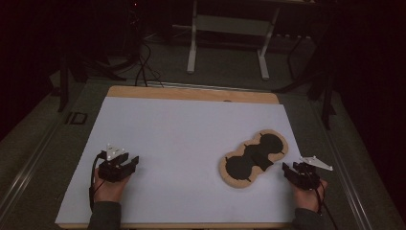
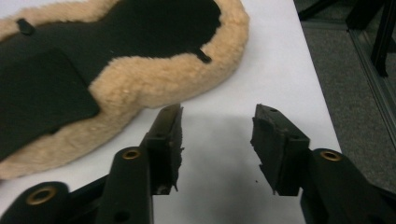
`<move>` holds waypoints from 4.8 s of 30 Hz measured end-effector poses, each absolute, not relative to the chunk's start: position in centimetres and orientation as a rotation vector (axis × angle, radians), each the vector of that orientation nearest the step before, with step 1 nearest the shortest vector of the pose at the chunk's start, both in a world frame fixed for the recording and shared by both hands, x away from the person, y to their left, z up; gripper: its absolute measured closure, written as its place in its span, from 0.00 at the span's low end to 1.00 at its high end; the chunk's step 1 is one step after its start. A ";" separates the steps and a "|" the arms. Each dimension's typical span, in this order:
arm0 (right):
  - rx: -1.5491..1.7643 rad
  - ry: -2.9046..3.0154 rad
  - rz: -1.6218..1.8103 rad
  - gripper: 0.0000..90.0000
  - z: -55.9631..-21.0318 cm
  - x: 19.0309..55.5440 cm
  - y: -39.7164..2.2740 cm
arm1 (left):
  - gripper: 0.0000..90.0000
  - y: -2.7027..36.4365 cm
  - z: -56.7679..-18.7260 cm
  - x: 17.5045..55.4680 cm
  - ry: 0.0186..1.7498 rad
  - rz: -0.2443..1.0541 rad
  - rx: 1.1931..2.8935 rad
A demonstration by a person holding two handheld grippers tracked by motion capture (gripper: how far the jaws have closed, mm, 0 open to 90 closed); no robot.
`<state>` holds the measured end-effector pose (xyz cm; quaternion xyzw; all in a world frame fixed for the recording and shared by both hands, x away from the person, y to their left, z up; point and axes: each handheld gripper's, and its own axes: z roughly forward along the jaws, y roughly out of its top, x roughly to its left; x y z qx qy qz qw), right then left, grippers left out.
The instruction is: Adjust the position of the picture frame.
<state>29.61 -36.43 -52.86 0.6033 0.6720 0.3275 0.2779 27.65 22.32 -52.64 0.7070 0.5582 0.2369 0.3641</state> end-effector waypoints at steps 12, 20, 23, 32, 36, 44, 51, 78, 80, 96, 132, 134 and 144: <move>1.578 1.820 0.948 0.72 -52.5 29.7 -35.6 | 0.78 23.1 -52.6 27.2 1.436 0.552 1.799; 1.557 1.873 0.989 0.99 -51.6 30.7 -35.3 | 0.84 23.2 -52.5 27.1 1.441 0.550 1.793; 1.548 1.903 0.987 1.00 -51.5 31.3 -35.1 | 0.93 23.1 -52.5 27.0 1.422 0.532 1.809; 1.510 1.960 1.016 1.00 -51.6 32.1 -34.1 | 1.00 23.1 -52.7 27.0 1.438 0.542 1.822; 1.507 1.979 1.013 1.00 -51.8 32.2 -33.5 | 1.00 23.2 -52.6 26.9 1.453 0.551 1.816; 1.501 2.004 1.032 1.00 -51.8 32.0 -33.4 | 1.00 23.3 -52.7 26.9 1.471 0.551 1.815; 1.505 2.005 1.041 1.00 -51.9 31.9 -33.6 | 1.00 23.3 -52.6 26.9 1.468 0.555 1.814; 1.487 2.027 1.025 1.00 -52.4 31.5 -33.1 | 1.00 22.6 -52.7 27.0 1.447 0.562 1.857; 1.485 2.030 1.030 1.00 -52.4 31.5 -33.0 | 1.00 22.5 -52.8 27.1 1.447 0.562 1.858; 1.430 2.089 1.025 1.00 -52.3 32.4 -31.3 | 1.00 22.4 -52.8 27.1 1.437 0.566 1.874; 1.418 2.193 1.046 1.00 -51.3 35.4 -28.0 | 1.00 22.4 -52.8 27.0 1.432 0.569 1.875; 1.420 2.191 1.051 1.00 -51.4 35.2 -27.7 | 1.00 22.3 -52.7 27.0 1.427 0.565 1.881; 1.401 2.188 1.078 1.00 -51.6 34.1 -26.2 | 1.00 20.9 -52.3 26.7 1.362 0.548 1.899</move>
